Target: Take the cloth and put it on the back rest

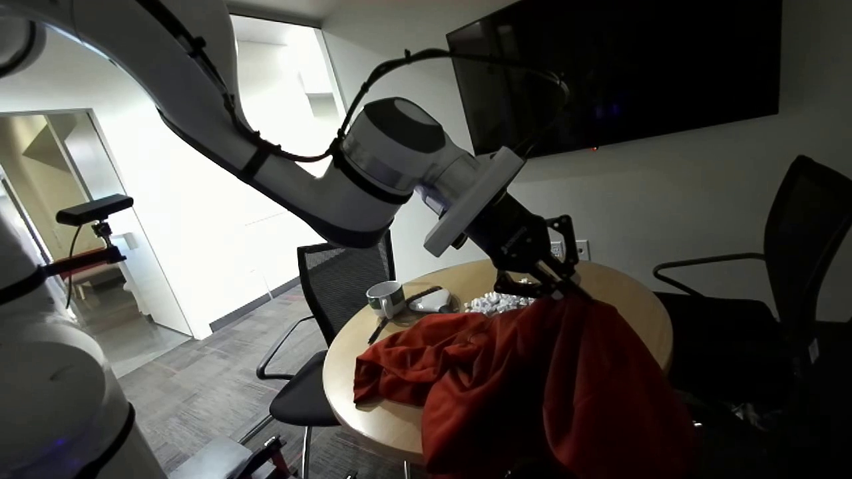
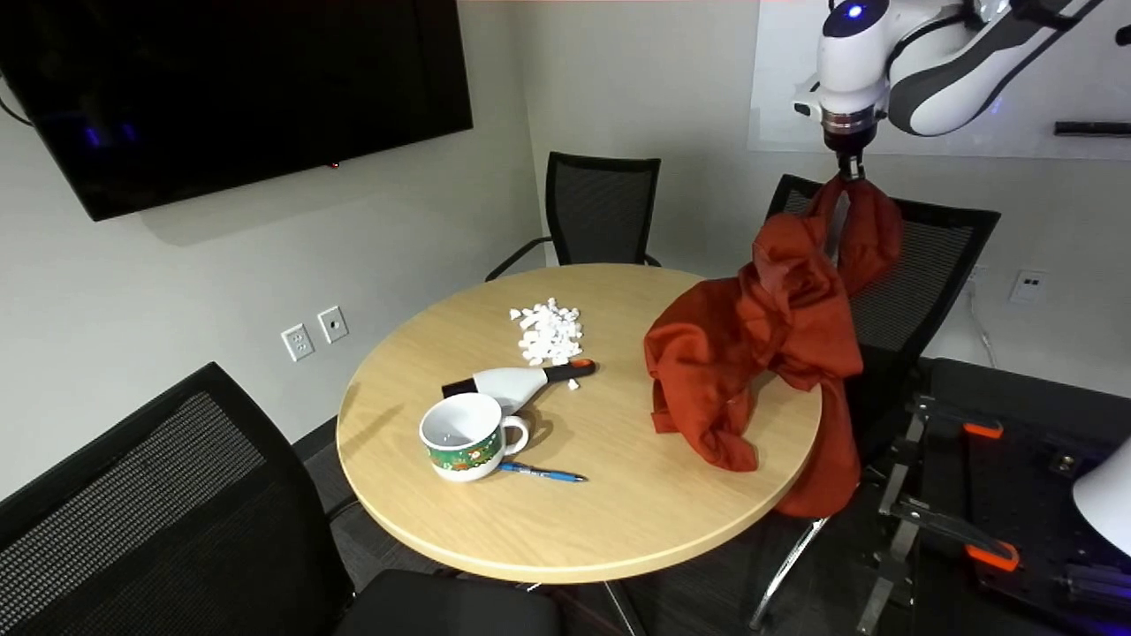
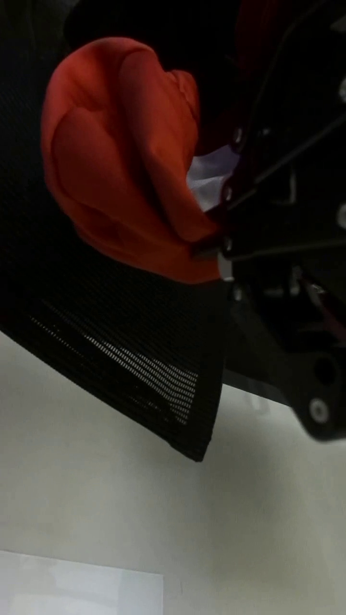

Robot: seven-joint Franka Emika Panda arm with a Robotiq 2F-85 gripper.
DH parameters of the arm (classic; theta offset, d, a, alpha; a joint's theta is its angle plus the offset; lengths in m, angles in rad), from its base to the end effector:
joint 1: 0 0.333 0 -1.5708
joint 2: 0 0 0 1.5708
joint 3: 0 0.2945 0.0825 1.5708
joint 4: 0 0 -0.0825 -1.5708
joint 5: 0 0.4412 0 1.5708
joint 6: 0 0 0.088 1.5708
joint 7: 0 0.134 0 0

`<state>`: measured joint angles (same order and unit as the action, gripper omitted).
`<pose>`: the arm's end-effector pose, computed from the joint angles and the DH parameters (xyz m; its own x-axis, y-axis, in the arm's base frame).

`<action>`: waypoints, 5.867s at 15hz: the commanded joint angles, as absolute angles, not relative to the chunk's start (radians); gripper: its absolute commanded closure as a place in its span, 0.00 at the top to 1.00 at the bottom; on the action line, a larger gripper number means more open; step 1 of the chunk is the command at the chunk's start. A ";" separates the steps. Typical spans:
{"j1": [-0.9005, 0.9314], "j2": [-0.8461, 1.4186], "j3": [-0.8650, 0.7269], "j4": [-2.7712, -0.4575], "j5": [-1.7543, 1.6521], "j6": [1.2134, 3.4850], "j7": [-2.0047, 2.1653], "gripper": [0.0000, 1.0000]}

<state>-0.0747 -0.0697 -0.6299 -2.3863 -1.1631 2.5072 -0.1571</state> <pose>0.4208 -0.3641 0.2749 0.9335 0.2613 -0.2456 0.3584 -0.6994 0.6183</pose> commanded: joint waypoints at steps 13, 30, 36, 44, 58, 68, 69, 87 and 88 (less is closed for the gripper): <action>-0.375 -0.133 -0.525 -2.056 -0.784 2.487 -0.517 0.02; -0.420 -0.131 -0.530 -1.945 -0.628 2.486 -0.591 0.02; -0.438 -0.080 -0.566 -1.720 -0.431 2.426 -0.722 0.02; -0.518 0.109 -0.645 -1.420 -0.256 2.378 -0.740 0.02; -0.808 0.441 -0.560 -1.297 -0.262 2.223 -0.616 0.02; -0.913 0.468 -0.405 -1.225 -0.265 2.125 -0.636 0.90; -0.889 0.443 -0.420 -1.247 -0.235 2.127 -0.681 0.98; -0.542 -0.070 -0.271 -1.868 -0.228 2.166 -1.110 1.00; -0.519 -0.072 -0.283 -1.887 -0.234 2.170 -1.107 1.00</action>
<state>-0.5859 -0.0171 -0.2388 -1.7986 -0.2181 2.1719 -1.0776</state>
